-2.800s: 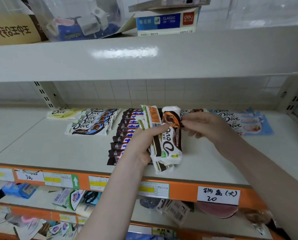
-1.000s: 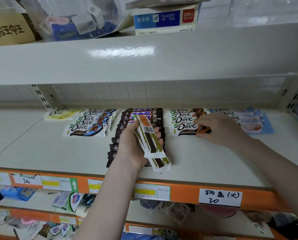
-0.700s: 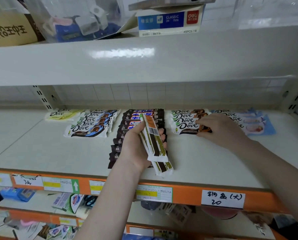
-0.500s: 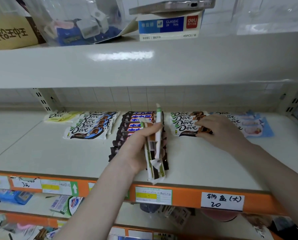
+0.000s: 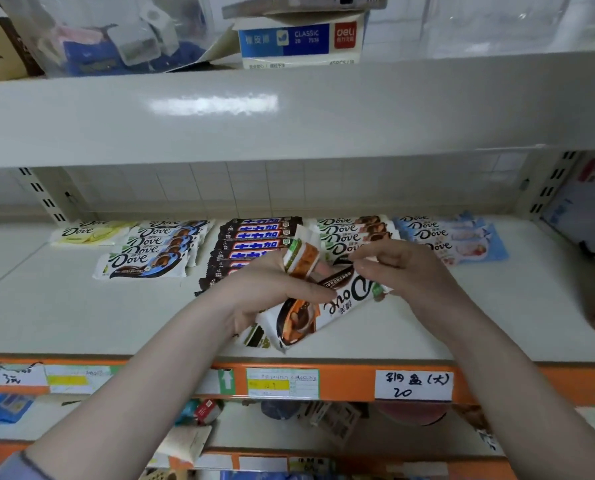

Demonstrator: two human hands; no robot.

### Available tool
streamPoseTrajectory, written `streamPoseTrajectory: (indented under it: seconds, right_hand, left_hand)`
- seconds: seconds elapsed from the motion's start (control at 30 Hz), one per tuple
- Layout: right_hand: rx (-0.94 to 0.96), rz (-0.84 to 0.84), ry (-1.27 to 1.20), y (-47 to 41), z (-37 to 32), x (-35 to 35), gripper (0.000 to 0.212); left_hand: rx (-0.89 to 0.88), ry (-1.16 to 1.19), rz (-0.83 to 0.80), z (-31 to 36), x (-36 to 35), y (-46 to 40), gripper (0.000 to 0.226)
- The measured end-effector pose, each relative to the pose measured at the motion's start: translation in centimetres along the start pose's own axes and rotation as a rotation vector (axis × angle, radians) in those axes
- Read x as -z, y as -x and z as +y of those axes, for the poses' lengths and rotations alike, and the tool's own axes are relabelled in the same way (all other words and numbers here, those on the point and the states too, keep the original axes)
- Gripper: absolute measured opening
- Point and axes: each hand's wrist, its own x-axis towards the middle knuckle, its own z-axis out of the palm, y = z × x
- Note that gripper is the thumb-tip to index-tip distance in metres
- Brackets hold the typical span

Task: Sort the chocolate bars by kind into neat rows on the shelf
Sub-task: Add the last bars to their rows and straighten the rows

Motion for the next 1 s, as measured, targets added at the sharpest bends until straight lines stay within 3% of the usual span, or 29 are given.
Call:
streamPoseTrajectory:
  seconds: [0.13, 0.27, 0.4, 0.6, 0.83, 1.0]
  right_hand:
    - [-0.075, 0.198, -0.235, 1.0, 1.0, -0.5, 0.01]
    - [-0.101, 0.217, -0.411, 1.9, 1.1, -0.8, 0.019]
    - [-0.111, 0.131, -0.134, 2.9, 0.9, -1.5, 0.02]
    - [-0.053, 0.093, 0.15, 2.9, 0.9, -2.0, 0.026]
    - [0.027, -0.027, 0.118, 2.9, 0.6, 0.4, 0.029]
    - [0.129, 0.037, 0.404, 2.4, 1.4, 1.8, 0.026]
  left_hand:
    - [-0.004, 0.062, 0.005, -0.3, -0.6, 0.0, 0.023]
    - [-0.022, 0.199, 0.101, -0.6, -1.5, 0.1, 0.025]
    - [0.023, 0.439, 0.21, -0.6, -2.0, -0.2, 0.02]
    - [-0.003, 0.607, 0.198, 0.0, -3.1, 0.3, 0.026]
    - [0.0, 0.69, 0.304, 0.3, -2.3, 0.2, 0.02]
    - [0.049, 0.652, 0.298, -0.3, -2.1, 0.3, 0.035]
